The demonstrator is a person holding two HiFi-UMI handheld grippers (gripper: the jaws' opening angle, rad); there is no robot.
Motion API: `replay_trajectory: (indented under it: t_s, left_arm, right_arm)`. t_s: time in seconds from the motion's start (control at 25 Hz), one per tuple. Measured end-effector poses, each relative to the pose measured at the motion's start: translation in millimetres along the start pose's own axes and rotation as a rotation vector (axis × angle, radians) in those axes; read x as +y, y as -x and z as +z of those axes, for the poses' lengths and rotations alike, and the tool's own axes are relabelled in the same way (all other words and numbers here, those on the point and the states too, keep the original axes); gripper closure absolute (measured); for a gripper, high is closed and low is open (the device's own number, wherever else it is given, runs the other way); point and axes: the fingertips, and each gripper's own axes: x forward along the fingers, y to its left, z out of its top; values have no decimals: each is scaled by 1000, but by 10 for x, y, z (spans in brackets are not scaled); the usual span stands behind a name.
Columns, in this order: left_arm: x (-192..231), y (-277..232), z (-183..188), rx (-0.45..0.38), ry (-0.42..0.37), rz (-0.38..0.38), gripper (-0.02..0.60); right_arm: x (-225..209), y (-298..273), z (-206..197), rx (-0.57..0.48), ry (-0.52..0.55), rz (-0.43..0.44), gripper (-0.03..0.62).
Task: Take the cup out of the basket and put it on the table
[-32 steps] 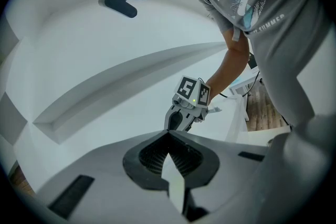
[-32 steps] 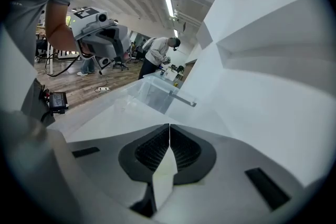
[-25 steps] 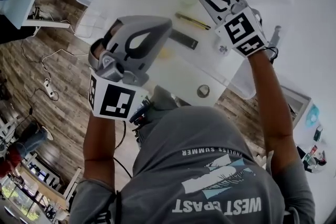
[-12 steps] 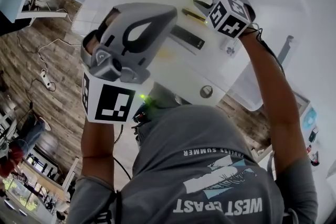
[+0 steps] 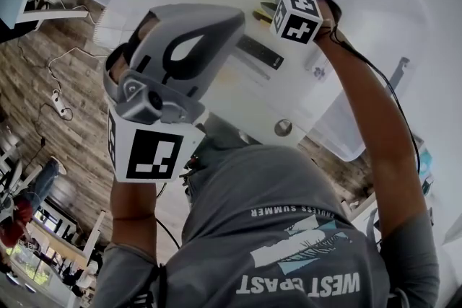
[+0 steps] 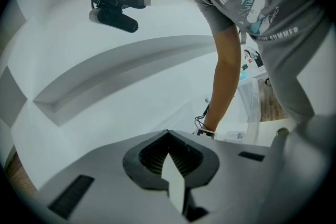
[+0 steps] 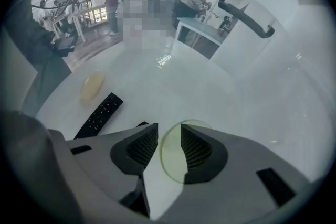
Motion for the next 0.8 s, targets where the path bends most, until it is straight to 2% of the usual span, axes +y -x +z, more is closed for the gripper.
replay_trajectory:
  t_s: [0.2,0.4,0.6,0.8]
  left_arm:
    - [39,12,-58,4,14,12,574]
    - [33,-4,-92,8,15,13,574]
    - [33,30,-57,7,13,18,574]
    - [-40,71,-21,15,4,22,574]
  right_arm:
    - [3,-123,-78,32,5,2,452]
    - [2,-127,-105,54,-18,9,500]
    - [110,-16,-80,48,-18,22,555]
    - [153,205,43,22,5,-6,562]
